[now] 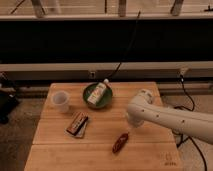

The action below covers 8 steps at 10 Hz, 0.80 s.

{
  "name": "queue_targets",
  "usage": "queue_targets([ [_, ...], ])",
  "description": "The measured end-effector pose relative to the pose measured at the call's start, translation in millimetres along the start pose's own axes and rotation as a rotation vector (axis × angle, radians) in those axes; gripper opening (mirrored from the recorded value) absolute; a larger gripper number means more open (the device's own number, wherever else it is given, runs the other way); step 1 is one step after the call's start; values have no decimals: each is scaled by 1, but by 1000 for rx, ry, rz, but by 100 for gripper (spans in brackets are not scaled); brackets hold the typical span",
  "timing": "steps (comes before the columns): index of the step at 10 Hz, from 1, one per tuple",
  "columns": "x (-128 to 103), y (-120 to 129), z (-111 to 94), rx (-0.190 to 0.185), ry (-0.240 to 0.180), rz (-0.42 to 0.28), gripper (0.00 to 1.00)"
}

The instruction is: Drag the pepper across the table

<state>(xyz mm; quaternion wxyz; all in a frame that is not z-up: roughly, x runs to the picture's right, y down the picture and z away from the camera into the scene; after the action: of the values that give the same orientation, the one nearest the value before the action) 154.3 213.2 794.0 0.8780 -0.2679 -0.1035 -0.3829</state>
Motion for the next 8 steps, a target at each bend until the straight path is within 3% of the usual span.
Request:
queue_targets([
  [2, -18, 7, -9, -6, 10, -27, 52],
  [5, -44, 12, -16, -16, -7, -60, 78],
  [8, -61, 13, -17, -33, -31, -84, 80],
])
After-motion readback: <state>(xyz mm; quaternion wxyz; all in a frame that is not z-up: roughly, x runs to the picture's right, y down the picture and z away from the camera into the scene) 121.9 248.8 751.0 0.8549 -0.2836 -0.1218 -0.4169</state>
